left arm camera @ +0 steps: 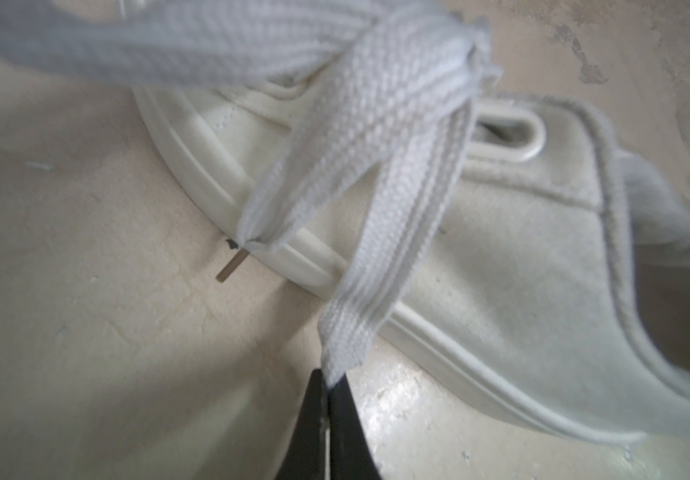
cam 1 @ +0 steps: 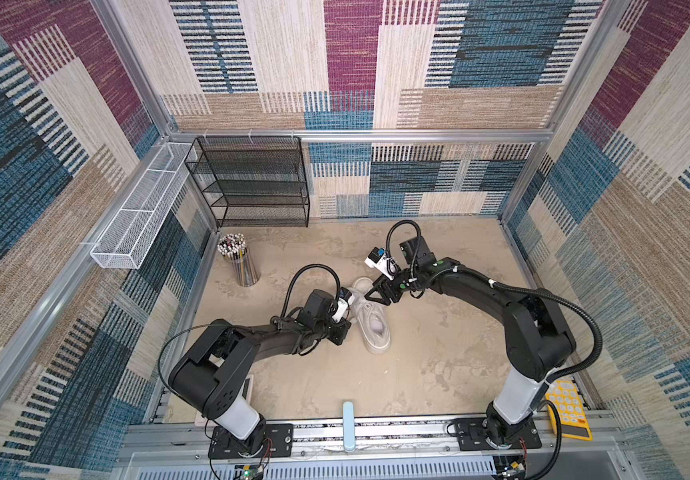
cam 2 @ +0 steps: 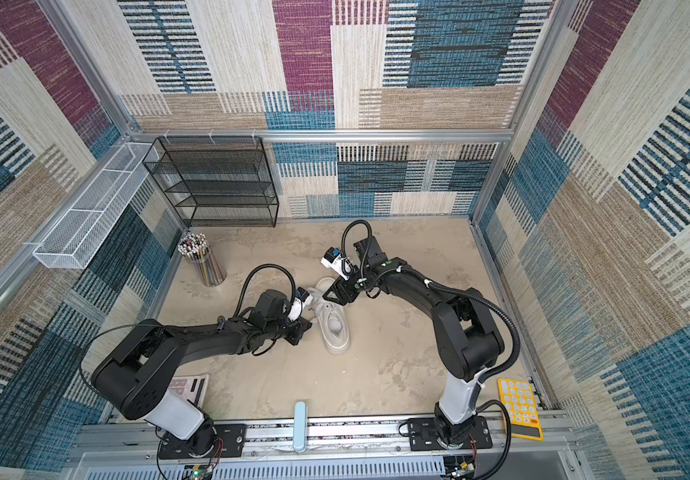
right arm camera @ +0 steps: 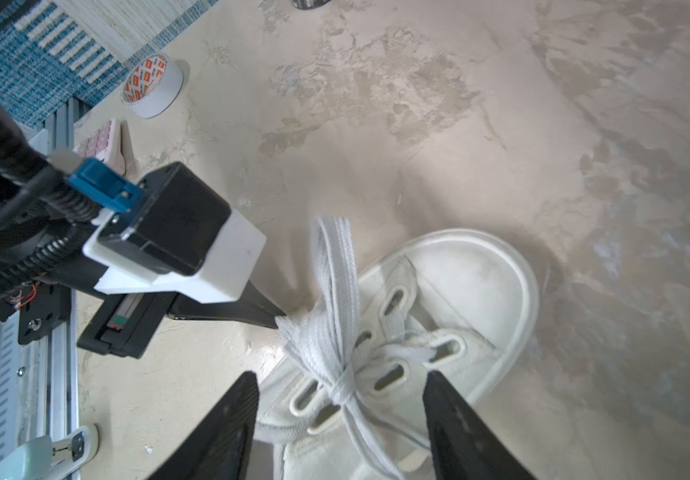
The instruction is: Tie the shoes
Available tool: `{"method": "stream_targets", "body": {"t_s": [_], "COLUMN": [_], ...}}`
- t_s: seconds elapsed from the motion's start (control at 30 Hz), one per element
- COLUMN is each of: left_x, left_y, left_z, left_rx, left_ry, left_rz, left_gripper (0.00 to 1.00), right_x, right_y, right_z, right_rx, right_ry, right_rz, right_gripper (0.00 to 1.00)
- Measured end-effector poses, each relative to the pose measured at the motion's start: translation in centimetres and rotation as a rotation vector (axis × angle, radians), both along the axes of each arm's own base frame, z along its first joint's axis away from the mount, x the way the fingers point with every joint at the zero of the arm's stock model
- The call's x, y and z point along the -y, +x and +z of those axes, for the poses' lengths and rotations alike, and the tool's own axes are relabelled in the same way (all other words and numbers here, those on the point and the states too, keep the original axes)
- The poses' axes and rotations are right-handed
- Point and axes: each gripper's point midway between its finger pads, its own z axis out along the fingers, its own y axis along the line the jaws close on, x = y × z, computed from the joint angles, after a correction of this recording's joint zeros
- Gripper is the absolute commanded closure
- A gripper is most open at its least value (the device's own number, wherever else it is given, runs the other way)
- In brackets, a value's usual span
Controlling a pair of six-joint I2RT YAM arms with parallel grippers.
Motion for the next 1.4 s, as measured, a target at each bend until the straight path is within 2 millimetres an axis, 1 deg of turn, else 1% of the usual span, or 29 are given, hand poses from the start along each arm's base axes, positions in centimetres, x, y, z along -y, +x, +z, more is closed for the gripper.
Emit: {"method": "stream_targets", "body": {"t_s": [0.07,0.17,0.23,0.33,0.4,0.5,0.63,0.77,0.83,0.93,1.07,1.23,1.4], "left_x": [0.0,-0.1,-0.1,-0.1,-0.1,-0.1,-0.1,-0.1,-0.2,-0.3,-0.6,-1.3,-1.4], "left_y": [0.0,-0.1,-0.2,-0.1,-0.1,-0.1,-0.1,-0.1,0.0,0.3,1.2,2.8,4.2], "left_z": [0.0,-0.1,-0.1,0.1,0.1,0.2,0.1,0.2,0.2,0.3,0.6,1.0,1.1], "left_rx": [0.001,0.001,0.001,0.008,0.01,0.01,0.01,0.01,0.007,-0.006,-0.016,-0.054,-0.092], "left_ry": [-0.001,-0.001,-0.001,-0.006,-0.007,-0.007,-0.005,-0.005,-0.005,-0.007,-0.011,-0.014,-0.018], "left_rz": [0.0,0.0,0.001,0.001,0.001,0.001,0.003,0.004,0.009,0.025,0.052,0.106,0.124], "left_gripper": [1.0,1.0,1.0,1.0,1.0,1.0,1.0,1.0,1.0,1.0,1.0,1.0,1.0], "right_x": [-0.6,-1.3,-1.5,-1.7,-2.0,-2.3,-2.7,-2.9,-2.9,-2.9,-2.6,-2.6,-2.7], "right_y": [0.1,0.5,0.9,0.8,0.3,-0.5,-0.9,-0.6,-0.6,-0.7,-1.3,-2.7,-3.5], "right_z": [-0.3,-0.8,-1.1,-1.9,-2.3,-2.6,-2.8,-2.8,-2.7,-2.6,-2.3,-2.1,-1.7], "right_rx": [0.016,0.032,0.033,0.02,0.006,-0.012,-0.025,-0.024,-0.019,-0.017,-0.011,-0.03,-0.036], "right_ry": [-0.009,-0.025,-0.036,-0.054,-0.065,-0.063,-0.062,-0.066,-0.065,-0.064,-0.048,0.012,0.064], "right_rz": [0.032,0.072,0.092,0.124,0.145,0.172,0.194,0.196,0.197,0.197,0.198,0.191,0.183], "right_gripper": [0.37,0.45,0.48,0.52,0.56,0.58,0.7,0.9,0.99,1.0,1.0,1.0,1.0]}}
